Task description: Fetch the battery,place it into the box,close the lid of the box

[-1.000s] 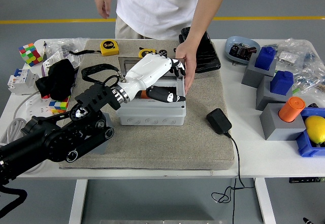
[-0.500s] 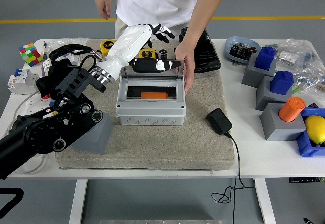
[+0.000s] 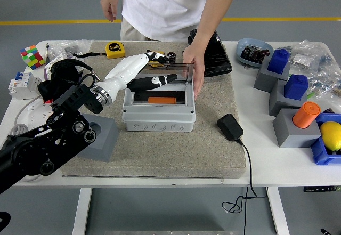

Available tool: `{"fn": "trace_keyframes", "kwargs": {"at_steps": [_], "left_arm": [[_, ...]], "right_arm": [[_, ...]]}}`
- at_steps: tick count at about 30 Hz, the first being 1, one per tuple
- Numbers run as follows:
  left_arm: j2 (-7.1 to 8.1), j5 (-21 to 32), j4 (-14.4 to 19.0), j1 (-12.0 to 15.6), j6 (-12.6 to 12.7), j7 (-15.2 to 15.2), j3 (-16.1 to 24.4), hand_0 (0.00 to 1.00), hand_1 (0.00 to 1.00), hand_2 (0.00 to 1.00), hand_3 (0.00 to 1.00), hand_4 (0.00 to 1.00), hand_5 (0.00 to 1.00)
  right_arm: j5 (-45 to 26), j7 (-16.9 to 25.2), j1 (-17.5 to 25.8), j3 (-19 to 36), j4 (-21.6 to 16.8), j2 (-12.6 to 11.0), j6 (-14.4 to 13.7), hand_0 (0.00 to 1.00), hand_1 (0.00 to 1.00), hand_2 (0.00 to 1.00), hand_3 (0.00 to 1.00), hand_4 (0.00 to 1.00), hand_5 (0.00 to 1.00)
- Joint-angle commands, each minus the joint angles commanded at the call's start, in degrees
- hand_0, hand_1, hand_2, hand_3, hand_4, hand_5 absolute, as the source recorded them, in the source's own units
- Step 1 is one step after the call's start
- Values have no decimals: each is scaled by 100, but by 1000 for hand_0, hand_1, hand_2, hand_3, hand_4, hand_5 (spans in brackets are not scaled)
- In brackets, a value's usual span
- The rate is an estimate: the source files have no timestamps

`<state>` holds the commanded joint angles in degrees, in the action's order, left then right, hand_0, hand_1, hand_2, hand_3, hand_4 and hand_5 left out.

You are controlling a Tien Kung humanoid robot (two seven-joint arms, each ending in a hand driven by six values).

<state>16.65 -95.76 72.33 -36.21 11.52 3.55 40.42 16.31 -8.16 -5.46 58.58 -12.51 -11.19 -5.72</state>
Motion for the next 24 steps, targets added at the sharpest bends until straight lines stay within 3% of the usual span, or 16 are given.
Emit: {"fn": "trace_keyframes", "kwargs": {"at_steps": [15, 24], "left_arm": [[485, 241, 870, 514, -153, 154, -149, 721, 771, 740, 766, 998, 998], [612, 432, 1210, 781, -182, 113, -24, 716, 766, 741, 765, 998, 998]], "right_arm": [[48, -8, 3, 135, 3, -22, 29, 637, 669, 666, 548, 984, 389], [49, 1, -15, 139, -1, -9, 39, 637, 668, 666, 548, 984, 392]]}}
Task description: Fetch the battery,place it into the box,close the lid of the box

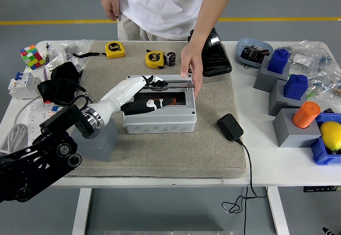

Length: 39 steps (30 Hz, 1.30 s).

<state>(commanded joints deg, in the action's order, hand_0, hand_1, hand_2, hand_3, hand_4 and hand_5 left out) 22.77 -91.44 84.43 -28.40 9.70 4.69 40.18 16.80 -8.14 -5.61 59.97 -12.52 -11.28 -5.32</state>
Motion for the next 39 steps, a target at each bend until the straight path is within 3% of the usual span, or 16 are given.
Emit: {"fn": "trace_keyframes", "kwargs": {"at_steps": [6, 12, 18, 26, 32, 39], "left_arm": [[18, 86, 70, 214, -53, 39, 194, 712, 764, 742, 758, 998, 998], [24, 172, -64, 222, -106, 92, 83, 707, 762, 740, 758, 998, 998], [68, 199, 245, 336, -61, -35, 288, 701, 763, 740, 758, 998, 998], [95, 220, 637, 530, 84, -313, 988, 693, 756, 739, 749, 998, 998], [-38, 380, 451, 795, 189, -529, 1620, 692, 751, 735, 742, 998, 998], [-201, 236, 217, 973, 164, -513, 2500, 694, 753, 734, 743, 998, 998]], "right_arm": [[-3, 10, 10, -13, 3, 7, 11, 637, 668, 666, 548, 985, 392], [-8, 8, 10, -32, 0, 5, 17, 639, 669, 666, 547, 984, 394], [-2, -2, 8, -22, -7, -10, 9, 639, 669, 666, 548, 985, 393], [-15, -9, 30, -52, 3, -14, 27, 636, 668, 666, 548, 985, 394], [-5, 7, 41, -42, 3, -8, 2, 637, 668, 666, 547, 984, 395], [5, 13, 13, 1, -11, -10, -6, 637, 669, 666, 547, 983, 395]]}}
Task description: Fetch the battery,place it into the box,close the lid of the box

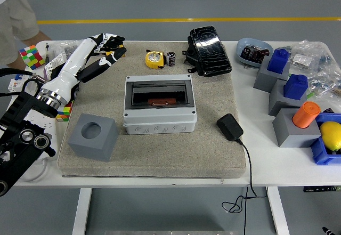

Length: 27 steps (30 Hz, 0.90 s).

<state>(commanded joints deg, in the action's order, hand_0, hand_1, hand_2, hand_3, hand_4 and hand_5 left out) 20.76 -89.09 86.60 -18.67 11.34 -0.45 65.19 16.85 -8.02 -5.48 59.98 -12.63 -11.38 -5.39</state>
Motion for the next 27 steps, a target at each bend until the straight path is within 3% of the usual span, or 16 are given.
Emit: {"fn": "trace_keyframes", "kwargs": {"at_steps": [11, 17, 27], "left_arm": [[-96, -156, -169, 394, -106, 111, 1200, 693, 755, 733, 742, 998, 998], [-131, -143, -194, 533, -548, 403, 1472, 692, 756, 735, 743, 998, 998], [-163, -4, -167, 804, -484, 229, 1821, 691, 755, 738, 740, 998, 998]], "right_arm": [[7, -27, 19, 32, 10, -22, 55, 637, 669, 666, 547, 983, 396], [54, -24, -16, 73, -11, -30, 45, 637, 669, 666, 547, 983, 395], [42, -44, -24, 103, 3, -47, 40, 640, 669, 667, 547, 981, 395]]}}
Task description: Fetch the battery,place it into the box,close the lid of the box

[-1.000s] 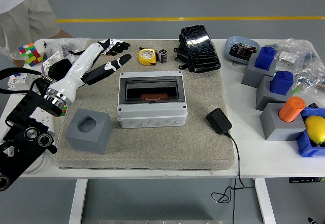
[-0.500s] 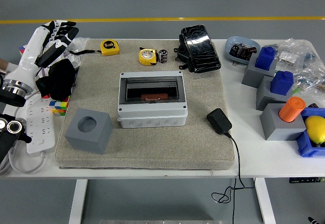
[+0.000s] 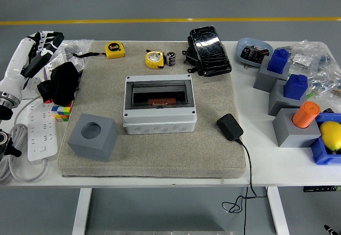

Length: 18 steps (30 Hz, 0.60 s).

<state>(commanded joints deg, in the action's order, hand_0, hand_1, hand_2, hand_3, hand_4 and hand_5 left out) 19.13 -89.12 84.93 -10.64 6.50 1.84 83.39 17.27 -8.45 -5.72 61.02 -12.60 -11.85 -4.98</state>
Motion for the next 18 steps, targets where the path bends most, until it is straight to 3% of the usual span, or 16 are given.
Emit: {"fn": "trace_keyframes", "kwargs": {"at_steps": [18], "left_arm": [[-38, -4, 41, 38, -6, -61, 200, 690, 751, 737, 737, 998, 998]], "right_arm": [[20, -15, -26, 9, -2, -73, 10, 636, 669, 668, 546, 980, 394]]}}
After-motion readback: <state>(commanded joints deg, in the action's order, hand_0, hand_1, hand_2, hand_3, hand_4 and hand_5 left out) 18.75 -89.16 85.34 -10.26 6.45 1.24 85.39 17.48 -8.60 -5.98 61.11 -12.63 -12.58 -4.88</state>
